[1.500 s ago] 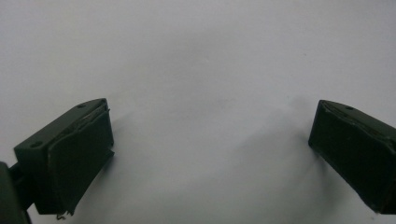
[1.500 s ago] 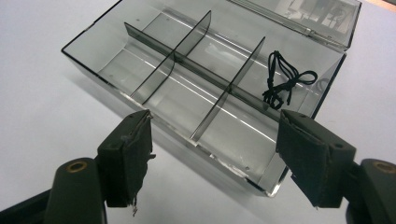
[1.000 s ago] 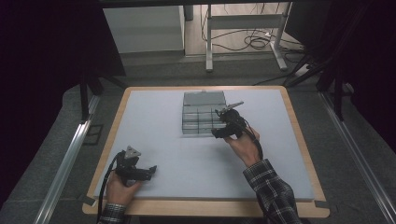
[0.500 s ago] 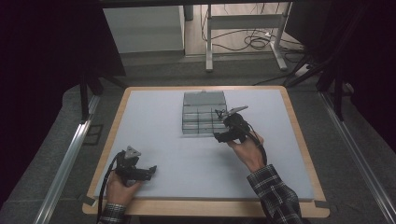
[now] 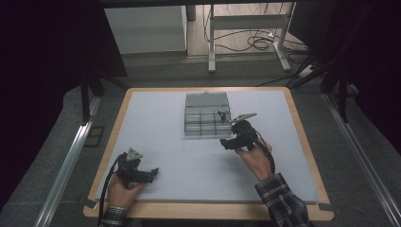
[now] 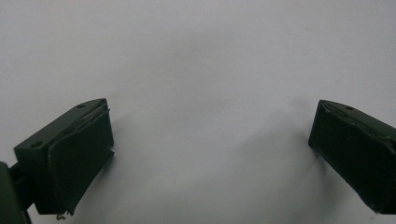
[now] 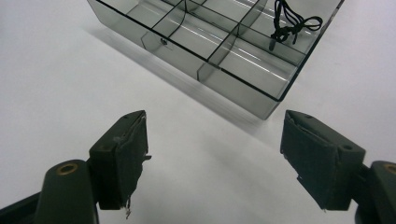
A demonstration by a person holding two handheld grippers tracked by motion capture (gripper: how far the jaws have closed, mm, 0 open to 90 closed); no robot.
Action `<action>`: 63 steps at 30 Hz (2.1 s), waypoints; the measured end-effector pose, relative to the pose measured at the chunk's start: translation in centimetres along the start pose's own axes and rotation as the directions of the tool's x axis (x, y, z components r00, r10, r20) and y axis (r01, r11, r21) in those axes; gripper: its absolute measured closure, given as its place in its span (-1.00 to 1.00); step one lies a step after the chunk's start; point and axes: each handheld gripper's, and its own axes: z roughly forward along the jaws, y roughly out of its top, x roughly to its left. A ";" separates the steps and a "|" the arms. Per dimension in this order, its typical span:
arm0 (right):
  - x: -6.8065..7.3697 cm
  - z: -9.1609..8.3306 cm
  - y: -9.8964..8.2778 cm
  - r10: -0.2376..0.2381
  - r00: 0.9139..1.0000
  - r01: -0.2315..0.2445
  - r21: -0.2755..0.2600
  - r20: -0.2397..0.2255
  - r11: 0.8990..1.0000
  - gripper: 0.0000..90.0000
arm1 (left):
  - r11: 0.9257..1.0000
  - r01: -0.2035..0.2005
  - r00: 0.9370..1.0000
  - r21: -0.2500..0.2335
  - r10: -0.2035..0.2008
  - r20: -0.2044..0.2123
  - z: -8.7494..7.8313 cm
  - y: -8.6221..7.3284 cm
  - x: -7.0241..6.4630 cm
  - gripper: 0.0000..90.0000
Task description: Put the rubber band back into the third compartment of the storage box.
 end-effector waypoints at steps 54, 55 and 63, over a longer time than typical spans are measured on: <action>-0.8 -4.0 -6.5 0.024 0.998 -0.022 -0.022 0.057 1.000 -0.66 | 1.000 0.000 1.000 0.001 0.000 0.000 0.0 0.0 0.0 -1.00; -0.8 -4.1 -6.6 0.027 0.998 -0.026 -0.022 0.059 0.999 -0.66 | 1.000 -0.001 1.000 0.001 0.001 -0.001 0.0 0.0 0.0 -1.00; -1.5 -4.9 -7.9 0.044 0.997 -0.042 -0.020 0.066 0.999 -0.67 | 1.000 -0.002 1.000 0.001 0.002 -0.001 0.0 0.0 0.0 -1.00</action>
